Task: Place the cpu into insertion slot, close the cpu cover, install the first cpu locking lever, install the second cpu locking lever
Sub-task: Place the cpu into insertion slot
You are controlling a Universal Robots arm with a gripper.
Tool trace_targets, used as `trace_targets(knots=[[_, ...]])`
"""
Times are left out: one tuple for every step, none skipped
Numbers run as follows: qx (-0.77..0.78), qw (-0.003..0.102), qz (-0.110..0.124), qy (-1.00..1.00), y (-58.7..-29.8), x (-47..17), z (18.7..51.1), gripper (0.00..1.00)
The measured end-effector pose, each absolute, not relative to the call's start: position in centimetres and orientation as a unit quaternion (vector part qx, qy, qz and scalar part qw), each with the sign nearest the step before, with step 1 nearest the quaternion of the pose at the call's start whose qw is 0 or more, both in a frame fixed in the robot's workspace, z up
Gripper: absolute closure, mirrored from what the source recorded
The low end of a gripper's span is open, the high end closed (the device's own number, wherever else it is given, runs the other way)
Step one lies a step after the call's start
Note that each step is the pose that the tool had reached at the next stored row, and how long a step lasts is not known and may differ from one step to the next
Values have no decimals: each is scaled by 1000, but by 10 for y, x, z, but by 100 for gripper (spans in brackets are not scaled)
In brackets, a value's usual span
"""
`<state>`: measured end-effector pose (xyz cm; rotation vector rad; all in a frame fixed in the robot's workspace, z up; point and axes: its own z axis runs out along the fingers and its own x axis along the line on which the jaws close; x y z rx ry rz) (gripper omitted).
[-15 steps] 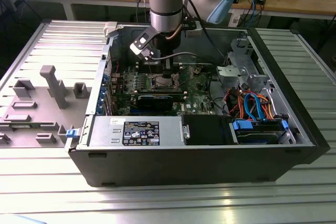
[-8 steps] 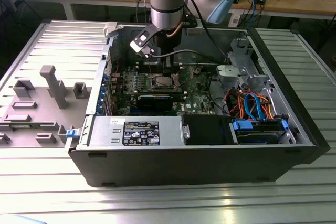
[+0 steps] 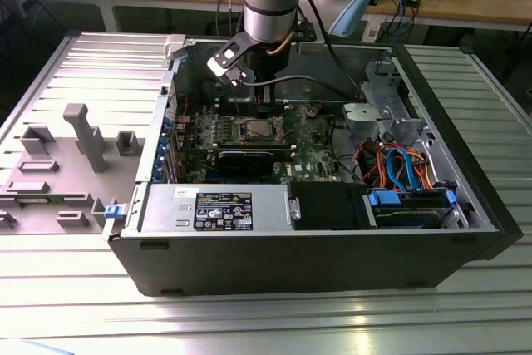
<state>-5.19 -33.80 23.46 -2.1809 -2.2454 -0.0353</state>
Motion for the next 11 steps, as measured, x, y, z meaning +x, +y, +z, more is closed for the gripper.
trace_targets(knots=[[-697,6,-11,-717,-338,-52,235,89],[-697,6,-11,-717,-338,-52,235,89],[-697,6,-11,-717,-338,-52,235,89],[-697,6,-12,-717,-338,-52,235,89],[-697,7,-13,-717,-338,-52,235,89],[-697,7,-13,-717,-338,-52,235,89],[-697,7,-13,-717,-338,-52,235,89],[-697,8,-14,-717,-338,-52,236,89],[-697,8,-14,-717,-338,-52,236,89],[-697,9,-15,-717,-338,-52,236,89],[-697,9,-15,-717,-338,-52,237,89]])
